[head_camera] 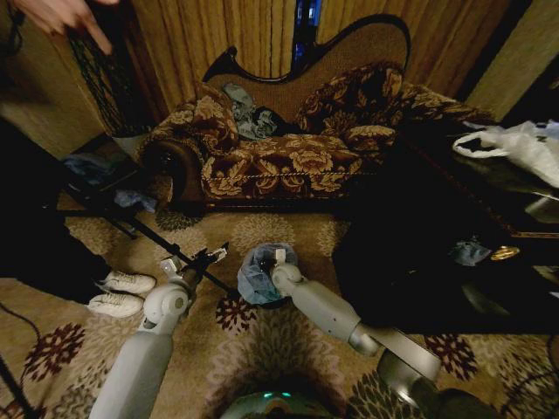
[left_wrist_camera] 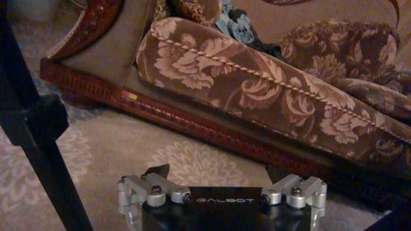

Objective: Place a garbage bag over the trash bin.

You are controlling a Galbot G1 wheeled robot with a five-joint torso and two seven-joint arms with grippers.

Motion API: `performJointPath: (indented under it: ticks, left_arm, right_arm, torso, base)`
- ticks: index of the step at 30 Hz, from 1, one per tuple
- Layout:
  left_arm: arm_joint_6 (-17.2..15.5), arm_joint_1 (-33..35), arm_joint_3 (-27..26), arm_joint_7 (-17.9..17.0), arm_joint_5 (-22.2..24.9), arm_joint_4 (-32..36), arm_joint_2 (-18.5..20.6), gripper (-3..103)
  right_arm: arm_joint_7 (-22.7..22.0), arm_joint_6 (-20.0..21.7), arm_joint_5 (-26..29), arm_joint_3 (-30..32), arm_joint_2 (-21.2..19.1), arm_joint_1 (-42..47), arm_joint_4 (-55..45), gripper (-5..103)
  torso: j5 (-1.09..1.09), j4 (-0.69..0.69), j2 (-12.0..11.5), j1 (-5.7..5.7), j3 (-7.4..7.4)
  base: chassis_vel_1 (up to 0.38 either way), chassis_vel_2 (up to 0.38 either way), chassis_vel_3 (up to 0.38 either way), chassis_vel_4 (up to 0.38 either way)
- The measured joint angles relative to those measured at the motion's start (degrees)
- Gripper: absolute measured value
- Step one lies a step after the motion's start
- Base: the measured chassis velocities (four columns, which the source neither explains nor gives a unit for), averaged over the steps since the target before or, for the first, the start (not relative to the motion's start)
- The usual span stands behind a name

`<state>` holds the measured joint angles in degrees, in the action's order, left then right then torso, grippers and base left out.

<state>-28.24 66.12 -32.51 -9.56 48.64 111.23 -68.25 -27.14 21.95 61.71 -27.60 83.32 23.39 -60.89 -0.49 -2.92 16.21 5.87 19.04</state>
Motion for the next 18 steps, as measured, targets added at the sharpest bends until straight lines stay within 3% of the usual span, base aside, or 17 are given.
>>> performJointPath:
  ticks: [8, 18]
  left_arm:
    - [0.52, 2.47, -1.26, 1.14, -0.33, 1.65, 0.01, 100]
    - [1.05, 5.18, -3.67, 1.49, -0.65, 3.36, -0.41, 100]
  right_arm:
    - [1.84, -3.49, -4.98, 2.51, 3.78, 0.15, 7.14, 0]
    - [4.38, -4.8, -8.15, 3.88, 6.99, 0.3, 13.89, 0]
  torso:
    - [0.0, 0.0, 0.0, 0.0, 0.0]
    - [0.0, 0.01, 0.0, 0.0, 0.0]
  base:
    - [0.0, 0.0, 0.0, 0.0]
    - [0.0, 0.0, 0.0, 0.0]
